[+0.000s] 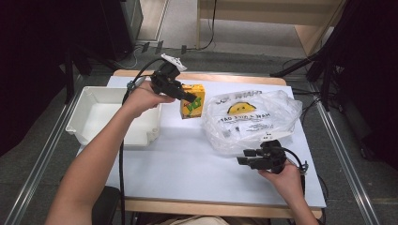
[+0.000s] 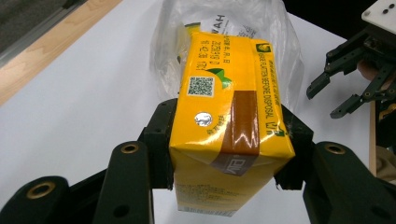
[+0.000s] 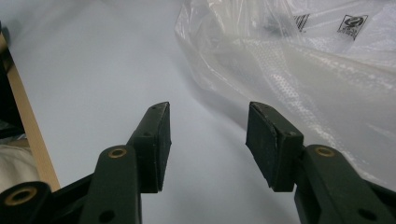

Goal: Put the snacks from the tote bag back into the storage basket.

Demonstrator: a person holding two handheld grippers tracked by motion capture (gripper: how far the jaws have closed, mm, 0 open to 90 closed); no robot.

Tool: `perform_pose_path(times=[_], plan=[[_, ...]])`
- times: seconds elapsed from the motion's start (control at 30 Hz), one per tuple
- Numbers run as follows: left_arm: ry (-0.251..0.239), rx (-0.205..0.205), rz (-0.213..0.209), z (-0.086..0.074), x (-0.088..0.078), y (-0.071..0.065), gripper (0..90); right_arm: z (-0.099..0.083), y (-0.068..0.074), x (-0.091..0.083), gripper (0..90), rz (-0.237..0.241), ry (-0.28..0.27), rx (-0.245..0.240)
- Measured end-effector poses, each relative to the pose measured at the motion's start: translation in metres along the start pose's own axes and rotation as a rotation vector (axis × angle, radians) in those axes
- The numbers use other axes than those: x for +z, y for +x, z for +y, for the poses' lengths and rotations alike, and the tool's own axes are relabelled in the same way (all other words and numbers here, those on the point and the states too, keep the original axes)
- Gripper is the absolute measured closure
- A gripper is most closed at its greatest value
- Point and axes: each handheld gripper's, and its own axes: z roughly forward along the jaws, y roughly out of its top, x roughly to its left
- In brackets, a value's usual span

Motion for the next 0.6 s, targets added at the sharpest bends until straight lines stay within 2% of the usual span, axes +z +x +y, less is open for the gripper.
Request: perform_pose_path(times=[0.33,0.43,0.6], plan=[[-0.040,-0.030,0.018,-0.011,-0.022,0.008,51.9,0.000,0.000,0.001,51.0,0.003,0.005,-0.001],[-0.064,-0.046,0.026,-0.014,-0.031,0.010,51.9,0.000,0.000,0.002,51.0,0.002,0.010,-0.003],[-0.063,-0.052,0.050,-0.018,-0.041,0.012,51.9,0.001,0.001,0.002,50.9,0.006,0.011,-0.007]])
